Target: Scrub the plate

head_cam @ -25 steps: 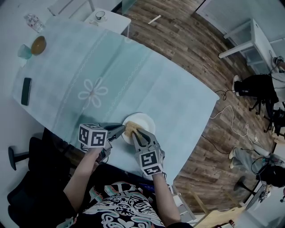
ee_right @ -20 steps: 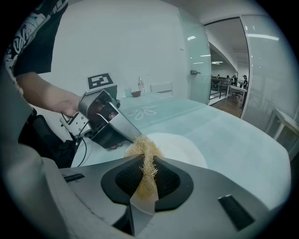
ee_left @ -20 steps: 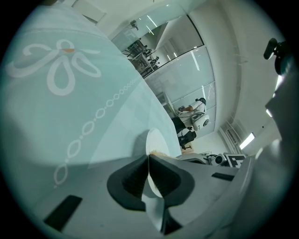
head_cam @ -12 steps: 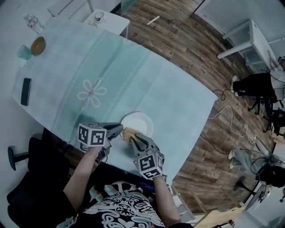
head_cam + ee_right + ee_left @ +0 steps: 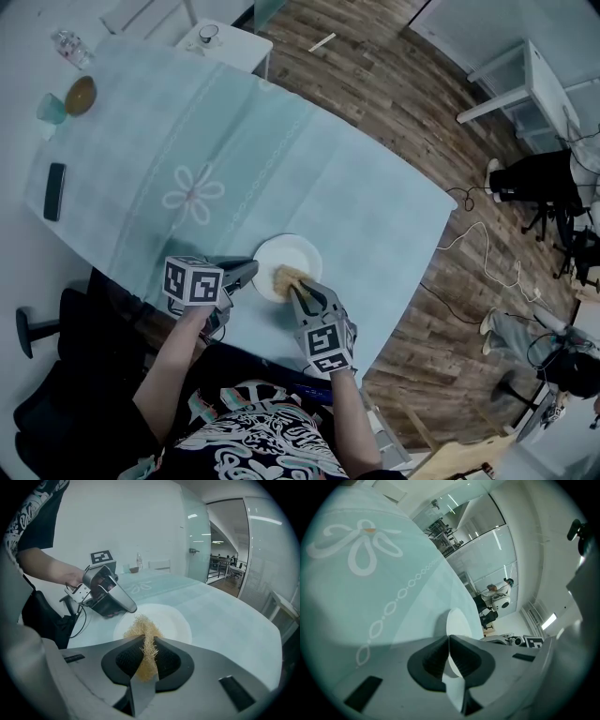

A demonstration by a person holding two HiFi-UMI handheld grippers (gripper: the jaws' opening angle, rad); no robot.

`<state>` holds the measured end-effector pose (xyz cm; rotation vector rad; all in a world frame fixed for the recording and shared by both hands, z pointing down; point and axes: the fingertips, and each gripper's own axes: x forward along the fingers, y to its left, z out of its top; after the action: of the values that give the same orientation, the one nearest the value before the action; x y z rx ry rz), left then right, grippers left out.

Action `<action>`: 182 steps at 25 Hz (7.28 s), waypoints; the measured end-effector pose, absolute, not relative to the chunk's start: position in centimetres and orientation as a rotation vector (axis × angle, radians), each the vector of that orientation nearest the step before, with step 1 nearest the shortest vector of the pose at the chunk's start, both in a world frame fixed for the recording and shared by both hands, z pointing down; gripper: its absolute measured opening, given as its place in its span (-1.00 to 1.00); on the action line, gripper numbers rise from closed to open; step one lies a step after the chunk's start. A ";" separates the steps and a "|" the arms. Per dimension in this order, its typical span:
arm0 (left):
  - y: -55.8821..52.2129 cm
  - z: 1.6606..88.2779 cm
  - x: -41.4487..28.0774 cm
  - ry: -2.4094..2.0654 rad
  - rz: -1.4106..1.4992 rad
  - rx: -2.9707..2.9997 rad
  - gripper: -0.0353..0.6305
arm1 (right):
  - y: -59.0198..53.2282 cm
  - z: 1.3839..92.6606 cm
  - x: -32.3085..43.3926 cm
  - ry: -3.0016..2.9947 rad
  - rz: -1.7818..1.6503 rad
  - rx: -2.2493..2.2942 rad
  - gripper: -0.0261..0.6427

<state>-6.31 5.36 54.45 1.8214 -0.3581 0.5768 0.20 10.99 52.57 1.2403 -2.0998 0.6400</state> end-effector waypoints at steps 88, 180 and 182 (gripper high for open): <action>5.8 53.1 -6.3 -0.312 0.517 1.821 -0.88 | 6.4 52.2 3.6 -1.947 0.711 1.512 -0.73; 6.7 54.2 -7.0 -0.392 0.755 2.055 -0.77 | 11.7 51.0 3.4 -2.047 0.794 1.560 -0.64; 6.7 53.8 -6.8 -0.394 0.756 2.083 -0.76 | 12.1 50.7 3.8 -2.049 0.795 1.589 -0.63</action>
<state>-6.80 6.75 53.77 2.0825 -0.3937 0.7557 3.82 12.11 50.71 1.5894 -2.0491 0.7952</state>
